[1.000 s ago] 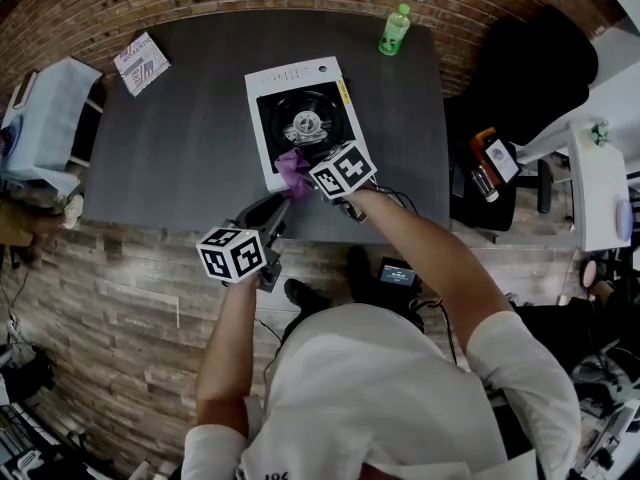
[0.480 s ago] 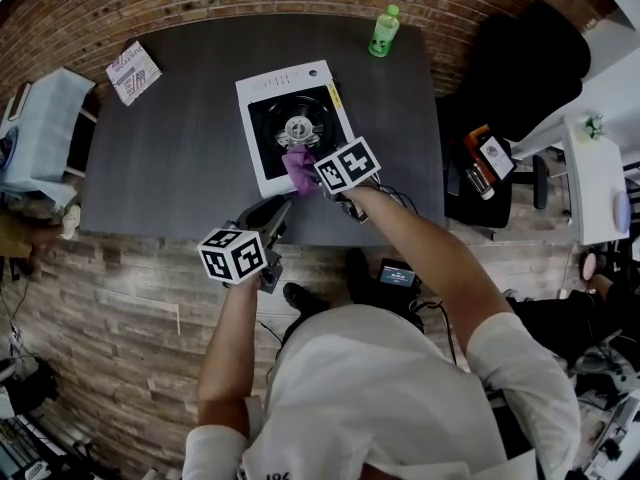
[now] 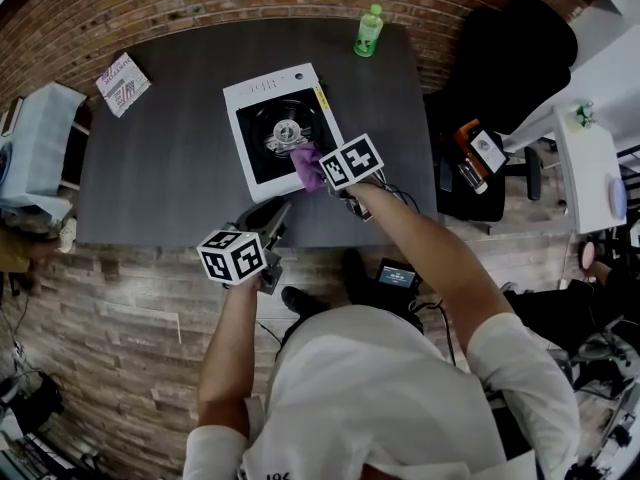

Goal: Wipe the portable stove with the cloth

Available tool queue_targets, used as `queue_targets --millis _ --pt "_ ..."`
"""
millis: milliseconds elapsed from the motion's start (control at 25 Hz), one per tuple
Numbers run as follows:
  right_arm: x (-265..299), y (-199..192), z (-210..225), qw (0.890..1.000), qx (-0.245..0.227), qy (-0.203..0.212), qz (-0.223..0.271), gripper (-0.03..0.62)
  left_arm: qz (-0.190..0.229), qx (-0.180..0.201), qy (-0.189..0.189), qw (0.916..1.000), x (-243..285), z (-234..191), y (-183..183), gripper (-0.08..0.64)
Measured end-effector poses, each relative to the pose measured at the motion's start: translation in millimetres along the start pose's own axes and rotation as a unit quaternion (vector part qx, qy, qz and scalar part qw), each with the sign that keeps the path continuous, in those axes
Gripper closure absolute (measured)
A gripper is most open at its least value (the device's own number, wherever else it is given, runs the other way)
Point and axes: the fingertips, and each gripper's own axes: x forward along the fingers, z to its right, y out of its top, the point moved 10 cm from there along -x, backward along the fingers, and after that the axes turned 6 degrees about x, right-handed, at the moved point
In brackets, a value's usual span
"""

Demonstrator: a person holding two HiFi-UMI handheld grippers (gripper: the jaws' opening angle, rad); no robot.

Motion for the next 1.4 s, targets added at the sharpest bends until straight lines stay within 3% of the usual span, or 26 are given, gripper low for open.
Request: queue_targets --millis 480,760,1400 --pt "-14.5 -4.8 17.8 1.0 0.007 -0.03 0.006 0.505 -0.004 0.006 -0.007 1.0 5.8 4.6 1.8 0.456" --pt "-20.2 -11.6 20.5 0.999 -0.007 -0.04 0.007 0.505 -0.003 0.006 -0.007 1.0 3.4 5.7 -1.9 0.456" --pt "-53.2 -31.2 30.2 0.993 -0.051 -0.106 0.012 0.506 -0.001 0.018 -0.017 0.9997 -3.1 8.2 2.3 0.456"
